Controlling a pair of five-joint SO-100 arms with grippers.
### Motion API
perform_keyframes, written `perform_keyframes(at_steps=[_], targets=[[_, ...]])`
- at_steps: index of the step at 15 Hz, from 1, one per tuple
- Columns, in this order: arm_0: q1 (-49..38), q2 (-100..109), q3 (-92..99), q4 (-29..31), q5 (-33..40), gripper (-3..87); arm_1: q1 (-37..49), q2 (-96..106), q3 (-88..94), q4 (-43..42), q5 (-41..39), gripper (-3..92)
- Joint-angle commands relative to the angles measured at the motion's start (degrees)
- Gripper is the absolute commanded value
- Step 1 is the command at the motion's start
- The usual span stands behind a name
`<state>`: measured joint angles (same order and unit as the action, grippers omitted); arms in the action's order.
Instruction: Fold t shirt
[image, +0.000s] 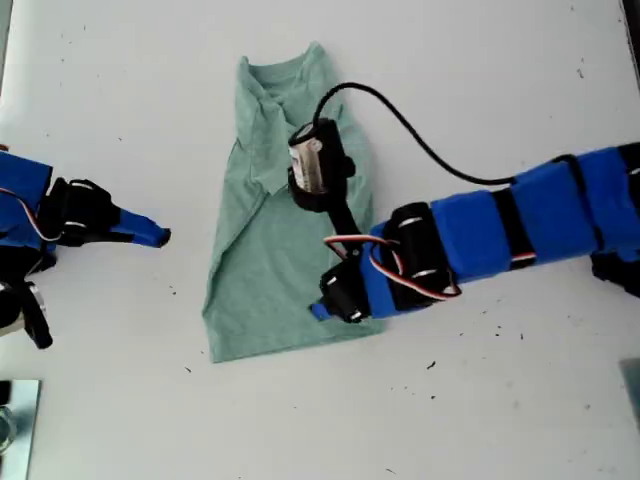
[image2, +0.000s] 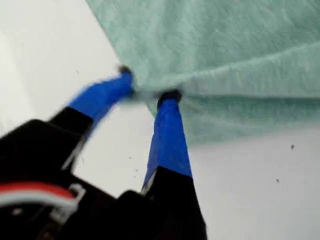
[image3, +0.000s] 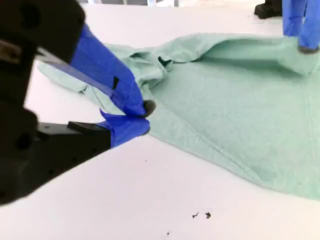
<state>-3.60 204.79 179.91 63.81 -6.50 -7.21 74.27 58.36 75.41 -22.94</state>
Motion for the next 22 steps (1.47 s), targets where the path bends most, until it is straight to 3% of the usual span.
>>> perform_keyframes(at_steps=[1,4,6,7,8,11,14,17,22], targets=[[0.5,0.4,-0.5,0.1,0.4,-0.3,-1.1,1.1,-4.5,-2.3,-1.4,29.1],[0.4,0.4,-0.5,0.1,0.4,-0.3,-2.9,13.1,-4.9,6.3,0.2,29.1],[0.3,0.4,-0.5,0.1,0.4,-0.3,-1.3,26.2,4.9,14.1,-1.6,27.2],[0.3,0.4,-0.5,0.1,0.4,-0.3,0.8,34.8,14.5,17.1,-3.4,17.7],[0.3,0.4,-0.5,0.1,0.5,-0.3,3.6,44.7,28.4,15.8,-4.4,1.7],[0.6,0.4,-0.5,0.1,0.4,-0.3,12.7,78.2,75.5,-0.8,-7.3,1.7],[0.5,0.4,-0.4,0.1,0.5,-0.3,16.7,104.8,104.2,-1.8,-6.2,1.8],[0.2,0.4,-0.2,-0.1,0.7,-0.3,18.7,126.6,117.9,3.3,-3.6,1.8],[-0.5,0.2,-0.3,-0.4,-0.4,-0.3,19.3,126.2,118.5,3.6,-4.0,1.8]])
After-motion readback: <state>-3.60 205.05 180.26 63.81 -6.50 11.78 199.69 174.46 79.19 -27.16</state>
